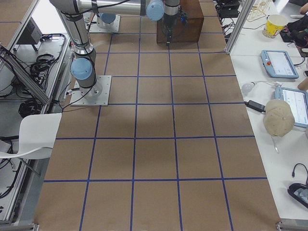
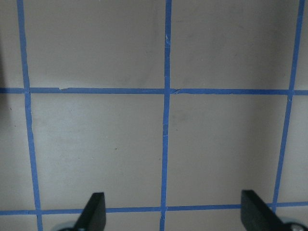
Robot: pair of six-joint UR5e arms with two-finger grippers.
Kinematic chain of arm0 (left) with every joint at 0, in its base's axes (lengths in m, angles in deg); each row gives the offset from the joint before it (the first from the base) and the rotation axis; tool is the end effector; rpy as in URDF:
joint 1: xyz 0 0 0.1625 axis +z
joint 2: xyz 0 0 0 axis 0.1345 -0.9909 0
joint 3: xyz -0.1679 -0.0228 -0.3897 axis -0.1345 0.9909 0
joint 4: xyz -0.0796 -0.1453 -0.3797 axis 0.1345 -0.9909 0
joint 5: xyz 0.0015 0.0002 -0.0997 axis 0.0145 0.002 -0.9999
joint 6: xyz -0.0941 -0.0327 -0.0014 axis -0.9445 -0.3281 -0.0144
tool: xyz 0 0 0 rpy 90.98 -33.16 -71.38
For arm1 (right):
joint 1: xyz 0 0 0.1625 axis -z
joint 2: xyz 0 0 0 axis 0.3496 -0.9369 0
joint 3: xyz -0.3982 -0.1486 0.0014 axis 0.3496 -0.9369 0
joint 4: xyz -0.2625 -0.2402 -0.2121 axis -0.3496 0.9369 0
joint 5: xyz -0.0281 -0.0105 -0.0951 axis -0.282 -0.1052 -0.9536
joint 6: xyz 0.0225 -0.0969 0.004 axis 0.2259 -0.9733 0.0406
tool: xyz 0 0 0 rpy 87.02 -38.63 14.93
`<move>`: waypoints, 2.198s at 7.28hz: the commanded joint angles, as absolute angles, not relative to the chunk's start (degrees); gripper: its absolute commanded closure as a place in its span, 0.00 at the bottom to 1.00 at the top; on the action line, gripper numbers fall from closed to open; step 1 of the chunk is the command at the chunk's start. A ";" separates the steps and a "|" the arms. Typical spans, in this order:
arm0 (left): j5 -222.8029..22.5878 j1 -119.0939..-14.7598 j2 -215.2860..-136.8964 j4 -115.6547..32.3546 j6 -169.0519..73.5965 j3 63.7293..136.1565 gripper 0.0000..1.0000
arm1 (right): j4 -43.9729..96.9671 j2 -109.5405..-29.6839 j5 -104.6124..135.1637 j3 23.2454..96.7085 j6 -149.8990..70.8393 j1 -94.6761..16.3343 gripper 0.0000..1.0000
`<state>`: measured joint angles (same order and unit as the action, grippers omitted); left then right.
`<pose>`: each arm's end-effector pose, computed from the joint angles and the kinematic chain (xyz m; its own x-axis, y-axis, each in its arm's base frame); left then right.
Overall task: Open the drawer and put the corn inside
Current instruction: 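Position the left gripper at the white drawer handle and grasp it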
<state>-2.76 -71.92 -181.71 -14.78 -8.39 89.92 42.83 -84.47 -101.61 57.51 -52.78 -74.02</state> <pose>0.1314 -0.6339 0.3180 -0.9421 -0.0765 0.3264 -0.0298 0.9889 0.1458 0.1672 -0.5133 0.4423 -0.9973 -0.0244 0.0698 -0.0215 0.9988 0.0431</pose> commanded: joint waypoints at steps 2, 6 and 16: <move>-3.95 -71.71 -181.99 -14.23 -8.65 90.97 0.00 | 42.91 -84.44 -101.61 57.51 -52.78 -74.02 0.00; -5.89 -71.72 -182.34 -13.70 -8.47 92.47 0.00 | 42.83 -84.53 -101.61 57.51 -52.78 -74.02 0.00; -5.80 -71.72 -183.48 -11.94 -6.01 93.70 0.00 | 42.83 -84.53 -101.61 57.42 -52.78 -74.02 0.00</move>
<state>-5.80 -71.71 -183.38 -11.94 -6.12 93.69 42.85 -84.48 -101.61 57.49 -52.78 -74.02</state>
